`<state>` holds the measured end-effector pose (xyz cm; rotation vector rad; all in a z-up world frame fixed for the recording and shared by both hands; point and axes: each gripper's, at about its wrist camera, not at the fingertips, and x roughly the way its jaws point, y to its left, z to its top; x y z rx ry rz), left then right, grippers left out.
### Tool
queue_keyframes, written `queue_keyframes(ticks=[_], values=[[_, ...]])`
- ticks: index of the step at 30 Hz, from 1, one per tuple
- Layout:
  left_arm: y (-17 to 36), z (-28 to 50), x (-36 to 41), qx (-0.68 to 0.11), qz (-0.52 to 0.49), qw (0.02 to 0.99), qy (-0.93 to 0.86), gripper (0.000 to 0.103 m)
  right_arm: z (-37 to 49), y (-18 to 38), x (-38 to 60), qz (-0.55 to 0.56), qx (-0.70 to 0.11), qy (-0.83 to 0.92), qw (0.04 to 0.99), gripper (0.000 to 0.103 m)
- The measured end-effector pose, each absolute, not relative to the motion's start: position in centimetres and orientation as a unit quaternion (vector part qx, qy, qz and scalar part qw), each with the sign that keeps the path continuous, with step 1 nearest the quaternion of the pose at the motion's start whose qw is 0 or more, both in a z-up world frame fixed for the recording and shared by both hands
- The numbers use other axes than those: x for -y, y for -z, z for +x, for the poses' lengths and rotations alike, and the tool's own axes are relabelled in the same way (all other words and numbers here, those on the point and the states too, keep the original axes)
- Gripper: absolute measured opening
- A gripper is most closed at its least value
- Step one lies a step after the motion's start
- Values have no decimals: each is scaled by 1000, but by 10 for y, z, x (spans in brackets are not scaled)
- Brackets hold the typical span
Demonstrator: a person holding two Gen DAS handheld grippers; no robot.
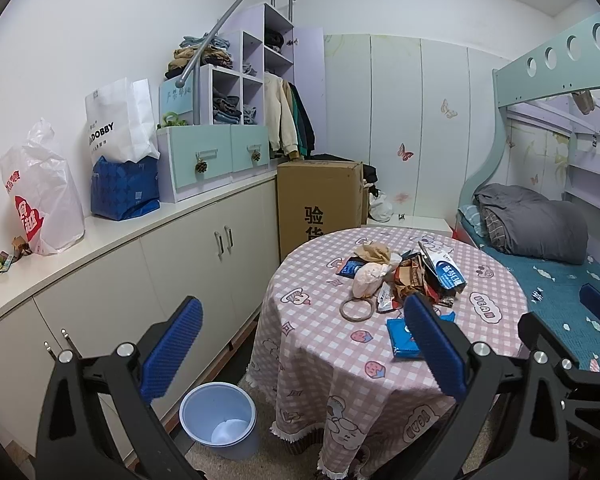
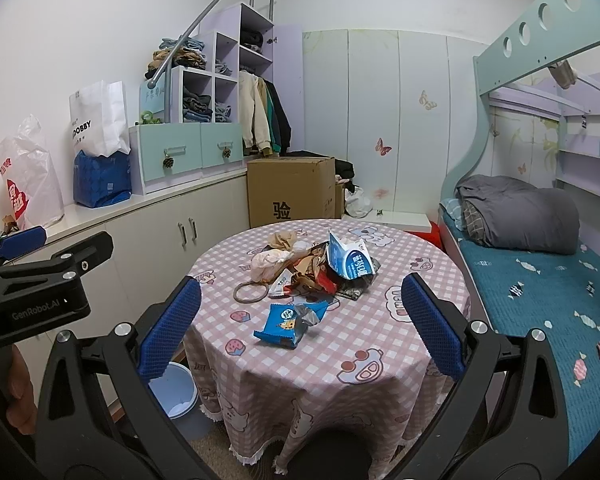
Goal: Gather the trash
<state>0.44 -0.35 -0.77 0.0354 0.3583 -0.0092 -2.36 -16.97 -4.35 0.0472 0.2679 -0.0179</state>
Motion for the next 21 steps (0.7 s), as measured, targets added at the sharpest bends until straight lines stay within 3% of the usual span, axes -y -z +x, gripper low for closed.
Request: queue_keyframes(ticks=[21], values=[[18,7,-3,-183,17,983,-1,99,-22,54,167,27,-141,6,990,98]])
